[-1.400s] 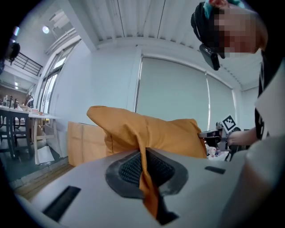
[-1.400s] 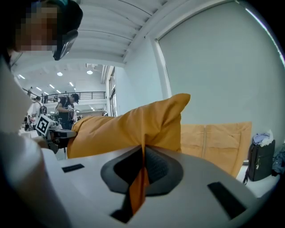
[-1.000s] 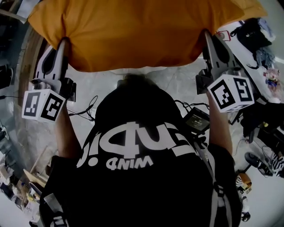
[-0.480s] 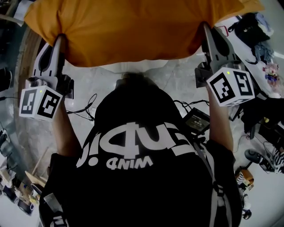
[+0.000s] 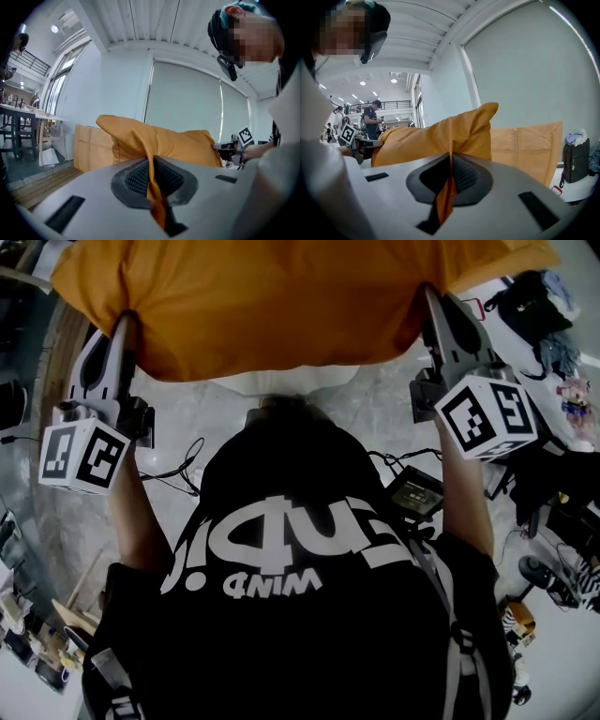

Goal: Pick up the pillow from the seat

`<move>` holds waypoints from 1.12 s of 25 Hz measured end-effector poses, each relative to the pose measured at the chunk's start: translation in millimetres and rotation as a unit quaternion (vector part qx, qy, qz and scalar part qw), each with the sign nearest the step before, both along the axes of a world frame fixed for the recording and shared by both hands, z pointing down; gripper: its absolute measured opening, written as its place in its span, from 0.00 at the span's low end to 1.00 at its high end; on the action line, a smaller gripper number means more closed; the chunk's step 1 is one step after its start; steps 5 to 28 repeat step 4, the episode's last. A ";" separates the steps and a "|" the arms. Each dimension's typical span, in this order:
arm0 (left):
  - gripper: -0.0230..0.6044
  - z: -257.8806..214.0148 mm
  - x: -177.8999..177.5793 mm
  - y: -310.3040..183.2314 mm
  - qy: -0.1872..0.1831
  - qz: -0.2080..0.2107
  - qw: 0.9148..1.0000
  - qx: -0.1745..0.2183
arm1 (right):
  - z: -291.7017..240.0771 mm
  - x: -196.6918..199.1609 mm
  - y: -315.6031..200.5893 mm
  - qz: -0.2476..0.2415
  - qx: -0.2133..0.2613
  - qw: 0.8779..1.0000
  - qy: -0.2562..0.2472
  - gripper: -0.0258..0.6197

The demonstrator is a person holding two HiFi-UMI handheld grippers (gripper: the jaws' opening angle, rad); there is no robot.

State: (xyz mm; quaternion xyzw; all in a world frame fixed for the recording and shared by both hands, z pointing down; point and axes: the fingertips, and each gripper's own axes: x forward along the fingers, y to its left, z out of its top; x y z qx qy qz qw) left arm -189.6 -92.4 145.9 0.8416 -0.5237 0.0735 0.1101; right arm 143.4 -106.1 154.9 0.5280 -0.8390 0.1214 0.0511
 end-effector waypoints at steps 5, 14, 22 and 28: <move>0.07 -1.1 -2.4 -0.6 0.000 -0.002 1.000 -0.001 | 0.4 -2.6 -0.6 -0.002 -0.007 1.000 0.002 0.08; 0.07 -1.1 -2.4 -0.6 0.000 -0.002 1.000 -0.001 | 0.4 -2.6 -0.6 -0.002 -0.007 1.000 0.002 0.08; 0.07 -1.1 -2.4 -0.6 0.000 -0.002 1.000 -0.001 | 0.4 -2.6 -0.6 -0.002 -0.007 1.000 0.002 0.08; 0.07 -1.1 -2.4 -0.6 0.000 -0.002 1.000 -0.001 | 0.4 -2.6 -0.6 -0.002 -0.007 1.000 0.002 0.08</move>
